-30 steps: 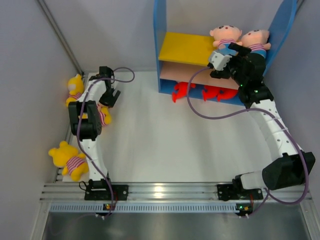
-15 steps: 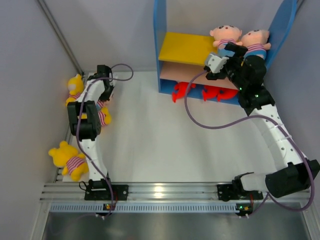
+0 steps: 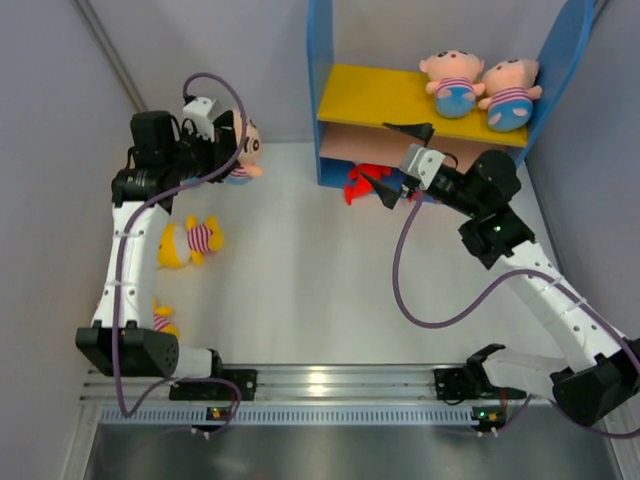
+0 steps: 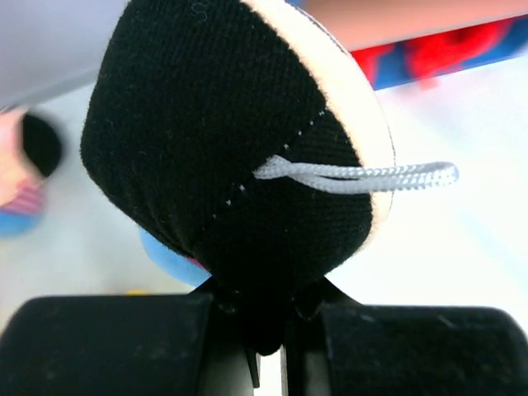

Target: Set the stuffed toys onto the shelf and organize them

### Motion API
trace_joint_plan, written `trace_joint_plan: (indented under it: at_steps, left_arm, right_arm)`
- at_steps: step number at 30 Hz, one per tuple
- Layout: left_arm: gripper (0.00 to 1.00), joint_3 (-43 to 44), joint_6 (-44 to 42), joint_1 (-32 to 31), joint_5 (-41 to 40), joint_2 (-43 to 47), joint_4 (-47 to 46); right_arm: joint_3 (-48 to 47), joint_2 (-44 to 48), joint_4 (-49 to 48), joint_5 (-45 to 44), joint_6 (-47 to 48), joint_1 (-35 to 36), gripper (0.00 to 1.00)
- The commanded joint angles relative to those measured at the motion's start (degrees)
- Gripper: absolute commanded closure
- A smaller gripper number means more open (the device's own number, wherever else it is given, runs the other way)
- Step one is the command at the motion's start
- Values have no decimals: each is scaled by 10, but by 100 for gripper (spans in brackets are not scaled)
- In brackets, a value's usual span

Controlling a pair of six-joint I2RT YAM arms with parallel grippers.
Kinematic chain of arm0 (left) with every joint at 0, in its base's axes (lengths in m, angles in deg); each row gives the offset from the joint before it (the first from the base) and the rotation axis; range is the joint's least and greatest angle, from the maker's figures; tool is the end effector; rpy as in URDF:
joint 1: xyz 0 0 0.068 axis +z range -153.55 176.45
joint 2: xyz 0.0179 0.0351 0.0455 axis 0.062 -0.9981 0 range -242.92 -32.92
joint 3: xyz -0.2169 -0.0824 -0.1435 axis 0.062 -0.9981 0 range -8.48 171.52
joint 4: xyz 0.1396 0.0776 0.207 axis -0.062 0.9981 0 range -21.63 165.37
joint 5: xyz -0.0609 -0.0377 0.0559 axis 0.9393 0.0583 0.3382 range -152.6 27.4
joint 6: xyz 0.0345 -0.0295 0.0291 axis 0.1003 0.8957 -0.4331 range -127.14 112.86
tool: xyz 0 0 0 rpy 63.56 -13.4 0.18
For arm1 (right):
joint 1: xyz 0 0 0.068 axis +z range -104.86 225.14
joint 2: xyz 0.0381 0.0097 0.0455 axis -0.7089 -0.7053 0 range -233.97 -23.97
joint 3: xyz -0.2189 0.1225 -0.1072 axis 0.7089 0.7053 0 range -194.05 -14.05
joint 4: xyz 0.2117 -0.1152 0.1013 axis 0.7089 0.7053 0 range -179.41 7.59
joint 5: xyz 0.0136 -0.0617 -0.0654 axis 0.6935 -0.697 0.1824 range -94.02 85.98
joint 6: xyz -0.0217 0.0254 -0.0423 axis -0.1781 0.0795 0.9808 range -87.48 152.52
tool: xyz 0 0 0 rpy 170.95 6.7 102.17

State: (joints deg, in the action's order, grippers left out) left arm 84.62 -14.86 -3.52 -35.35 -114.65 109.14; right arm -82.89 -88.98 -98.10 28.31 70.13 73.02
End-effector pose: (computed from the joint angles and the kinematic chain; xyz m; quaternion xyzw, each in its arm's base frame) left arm 0.3024 -0.0160 0.4300 0.1748 0.8293 -0.1697 0.5030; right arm 0.2126 0.1340 0.4516 -0.5077 0.3881 0.1101 0.7612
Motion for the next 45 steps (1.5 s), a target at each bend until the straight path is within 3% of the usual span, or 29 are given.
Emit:
trace_joint_plan:
  at_steps: [1,5,12,17,21,24,27,29,30,32,33,34,35,37,39,40,43,45]
  left_arm:
    - [100,-4,72,-21,157,53,-7]
    - [100,-12,102,-21,221,112,-8]
    - [100,-35,155,-21,294,179,-8]
    - [100,-21,177,-21,294,200,-7]
    - [100,-19,187,-20,323,199,-7]
    - [100,-11,191,-21,336,200,-7]
    - [100,-13,186,-21,337,199,-7]
    - [100,-16,182,-21,329,194,-7]
    - [100,-15,181,-21,329,192,-7]
    - [100,-8,180,-20,316,181,-7]
    - [92,-7,179,-21,282,180,-8]
    - [56,-8,171,-20,256,183,-7]
    - [36,-13,166,-20,228,185,-3]
    - [1,-22,144,-20,83,187,9]
    - [1,-41,128,-20,-107,190,10]
    - [1,-52,117,-20,-166,187,10]
    - [1,-93,90,-20,-245,175,9]
    - [1,-105,85,-20,-235,173,9]
  right_arm:
    - [31,-48,-144,87,-209,24,7]
    - [27,-103,-214,74,-321,74,12]
    - [26,-163,-368,112,-416,139,12]
    - [-71,-214,-220,84,-394,159,21]
    - [-56,-215,-271,84,-409,182,20]
    - [-80,-232,-241,69,-409,189,22]
    - [-89,-245,-277,80,-437,191,40]
    - [-102,-252,-276,69,-438,196,60]
    - [-130,-256,-219,52,-410,208,78]
    - [-157,-260,-155,-2,-386,222,98]
    - [-164,-257,-122,-21,-389,227,100]
    - [-170,-253,-101,-52,-388,227,100]
    - [-174,-235,-77,-73,-381,227,100]
    - [-184,-200,16,-160,-344,222,100]
    - [-187,-175,74,-274,-314,216,100]
    - [-186,-153,122,-310,-306,211,100]
    - [-203,-135,183,-417,-298,176,100]
    - [-233,-146,242,-445,-309,128,100]
